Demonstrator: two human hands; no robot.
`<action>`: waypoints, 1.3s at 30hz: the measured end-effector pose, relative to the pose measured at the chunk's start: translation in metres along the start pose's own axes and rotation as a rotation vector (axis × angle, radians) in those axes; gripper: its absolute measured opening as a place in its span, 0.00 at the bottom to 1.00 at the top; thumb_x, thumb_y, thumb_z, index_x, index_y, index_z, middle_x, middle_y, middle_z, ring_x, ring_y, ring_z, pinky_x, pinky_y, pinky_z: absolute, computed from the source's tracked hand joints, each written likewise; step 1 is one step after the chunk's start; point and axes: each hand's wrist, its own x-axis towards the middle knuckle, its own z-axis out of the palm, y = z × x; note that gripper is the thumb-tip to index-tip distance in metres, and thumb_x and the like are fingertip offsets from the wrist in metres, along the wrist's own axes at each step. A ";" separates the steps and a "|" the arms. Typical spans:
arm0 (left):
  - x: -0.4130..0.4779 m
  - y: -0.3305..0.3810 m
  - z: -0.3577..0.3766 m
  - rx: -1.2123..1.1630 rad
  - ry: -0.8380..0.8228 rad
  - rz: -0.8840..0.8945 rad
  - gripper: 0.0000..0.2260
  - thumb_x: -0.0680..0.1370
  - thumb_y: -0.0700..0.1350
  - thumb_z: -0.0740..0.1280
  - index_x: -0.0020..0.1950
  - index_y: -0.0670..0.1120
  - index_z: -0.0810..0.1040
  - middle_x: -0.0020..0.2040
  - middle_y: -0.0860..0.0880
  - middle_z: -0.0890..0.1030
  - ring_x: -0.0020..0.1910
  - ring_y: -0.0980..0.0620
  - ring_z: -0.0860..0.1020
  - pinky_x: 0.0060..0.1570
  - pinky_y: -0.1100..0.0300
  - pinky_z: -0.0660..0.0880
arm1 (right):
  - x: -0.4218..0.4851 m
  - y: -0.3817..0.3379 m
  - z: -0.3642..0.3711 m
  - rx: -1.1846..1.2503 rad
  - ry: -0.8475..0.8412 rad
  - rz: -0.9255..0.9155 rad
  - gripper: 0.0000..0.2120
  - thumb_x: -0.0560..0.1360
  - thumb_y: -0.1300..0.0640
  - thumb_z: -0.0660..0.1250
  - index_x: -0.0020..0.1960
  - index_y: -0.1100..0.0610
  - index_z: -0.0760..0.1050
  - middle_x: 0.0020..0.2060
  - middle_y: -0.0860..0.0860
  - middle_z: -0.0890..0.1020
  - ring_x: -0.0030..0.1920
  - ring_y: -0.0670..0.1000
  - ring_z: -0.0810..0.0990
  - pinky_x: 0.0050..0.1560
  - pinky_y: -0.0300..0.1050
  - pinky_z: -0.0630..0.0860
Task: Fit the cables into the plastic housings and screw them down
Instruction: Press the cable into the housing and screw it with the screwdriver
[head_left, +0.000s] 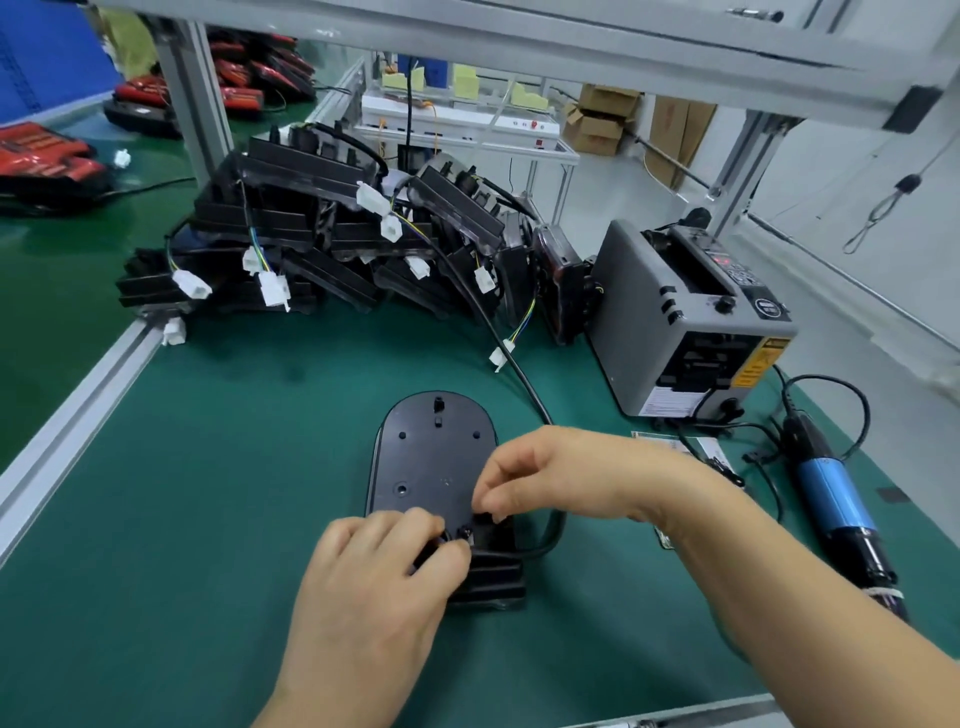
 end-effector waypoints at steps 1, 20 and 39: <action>0.000 0.000 0.000 -0.003 0.009 0.001 0.10 0.73 0.41 0.62 0.37 0.48 0.82 0.38 0.49 0.80 0.33 0.46 0.78 0.40 0.56 0.66 | -0.003 0.005 -0.003 -0.010 0.063 0.019 0.03 0.75 0.53 0.69 0.46 0.48 0.81 0.41 0.41 0.83 0.43 0.38 0.78 0.52 0.38 0.74; -0.003 -0.001 0.001 -0.042 -0.001 -0.009 0.08 0.70 0.41 0.64 0.40 0.50 0.82 0.41 0.50 0.80 0.38 0.48 0.77 0.41 0.55 0.67 | -0.044 0.179 -0.134 -0.799 0.397 1.045 0.08 0.70 0.56 0.68 0.39 0.58 0.69 0.33 0.51 0.74 0.36 0.52 0.76 0.37 0.39 0.71; -0.003 0.001 -0.001 -0.042 -0.008 -0.031 0.08 0.70 0.41 0.63 0.39 0.50 0.81 0.40 0.51 0.79 0.37 0.49 0.78 0.43 0.56 0.66 | -0.084 0.195 -0.146 0.023 0.856 0.920 0.21 0.77 0.66 0.58 0.68 0.56 0.60 0.47 0.62 0.72 0.42 0.65 0.74 0.29 0.55 0.78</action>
